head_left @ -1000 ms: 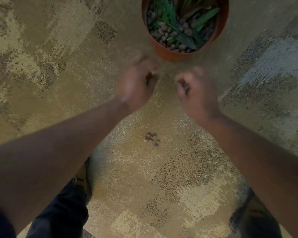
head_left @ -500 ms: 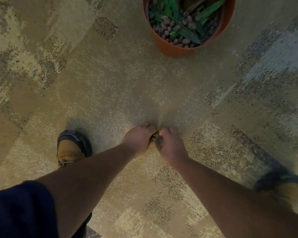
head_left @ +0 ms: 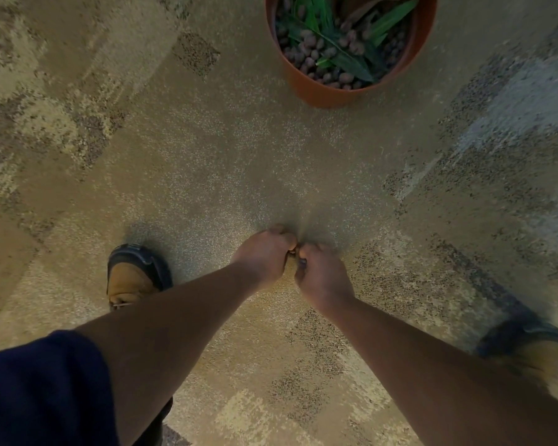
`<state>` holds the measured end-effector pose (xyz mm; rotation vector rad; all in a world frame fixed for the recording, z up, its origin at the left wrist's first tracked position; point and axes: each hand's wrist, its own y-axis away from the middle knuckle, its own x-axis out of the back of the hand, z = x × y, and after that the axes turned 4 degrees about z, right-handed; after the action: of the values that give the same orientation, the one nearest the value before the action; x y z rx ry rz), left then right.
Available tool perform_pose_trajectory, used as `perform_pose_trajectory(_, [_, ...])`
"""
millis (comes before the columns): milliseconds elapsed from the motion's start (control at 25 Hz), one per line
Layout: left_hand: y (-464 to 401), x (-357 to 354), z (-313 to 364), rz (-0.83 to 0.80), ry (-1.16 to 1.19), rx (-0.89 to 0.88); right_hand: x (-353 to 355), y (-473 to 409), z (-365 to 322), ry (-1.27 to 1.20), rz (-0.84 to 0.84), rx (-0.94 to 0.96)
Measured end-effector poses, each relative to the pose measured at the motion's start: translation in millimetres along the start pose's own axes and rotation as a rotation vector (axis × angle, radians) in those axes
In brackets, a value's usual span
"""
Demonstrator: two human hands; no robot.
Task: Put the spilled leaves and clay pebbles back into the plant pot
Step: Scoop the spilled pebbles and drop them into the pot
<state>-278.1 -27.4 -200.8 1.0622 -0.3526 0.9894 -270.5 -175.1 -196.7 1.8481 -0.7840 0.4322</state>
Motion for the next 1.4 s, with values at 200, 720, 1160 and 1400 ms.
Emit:
perform_pose_trajectory(200, [3,4,-5,0.101,0.1,0.144,0,-3,-1,-0.075,0.026,-0.071])
perform_pose_trajectory(720, [11,-10,5,0.063,0.075,0.012,6,-12,-1,-0.017,0.035,-0.025])
perform_pose_trajectory(1160, [-1,1,0,0.083,0.096,0.014,11,-10,9,0.022,0.052,0.071])
perform_pose_trajectory(1400, [-20,64,-1,0.45,0.349,0.064,24,-14,1,0.065,-0.005,0.075])
